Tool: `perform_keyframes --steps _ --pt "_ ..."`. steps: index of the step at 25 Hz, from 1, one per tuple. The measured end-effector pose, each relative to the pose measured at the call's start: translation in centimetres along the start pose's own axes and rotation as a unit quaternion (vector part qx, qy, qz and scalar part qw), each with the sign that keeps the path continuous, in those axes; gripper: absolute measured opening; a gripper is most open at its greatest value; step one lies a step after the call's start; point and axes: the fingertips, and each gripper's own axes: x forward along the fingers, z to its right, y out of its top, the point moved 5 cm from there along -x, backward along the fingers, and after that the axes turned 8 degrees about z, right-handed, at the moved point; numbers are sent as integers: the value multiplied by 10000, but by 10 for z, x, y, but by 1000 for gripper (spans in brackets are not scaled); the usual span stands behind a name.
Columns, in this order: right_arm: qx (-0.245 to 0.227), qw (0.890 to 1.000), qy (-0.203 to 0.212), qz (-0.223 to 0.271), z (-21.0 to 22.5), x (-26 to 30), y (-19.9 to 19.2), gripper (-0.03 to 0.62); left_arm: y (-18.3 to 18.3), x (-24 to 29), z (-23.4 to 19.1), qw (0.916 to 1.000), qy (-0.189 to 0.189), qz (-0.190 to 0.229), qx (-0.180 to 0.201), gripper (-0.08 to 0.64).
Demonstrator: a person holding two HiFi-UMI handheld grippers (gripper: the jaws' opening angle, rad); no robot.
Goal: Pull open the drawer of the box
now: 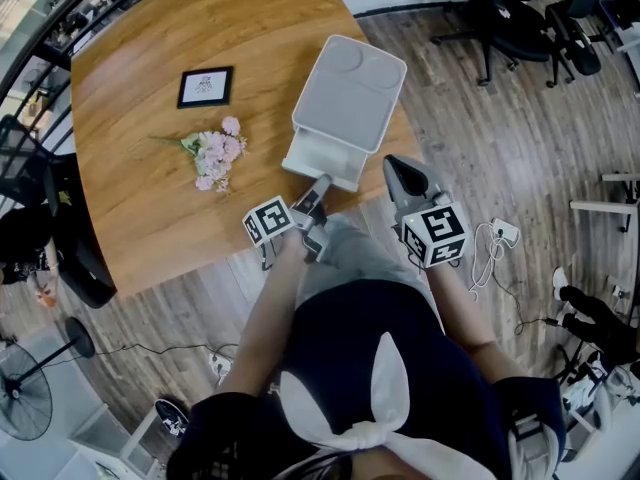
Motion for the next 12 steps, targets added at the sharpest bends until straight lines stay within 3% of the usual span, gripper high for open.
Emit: perform_keyframes --steps 12 --pt "-66 10000 44 -46 -3 -4 -5 -2 -4 -11 -3 10000 2 16 -9 175"
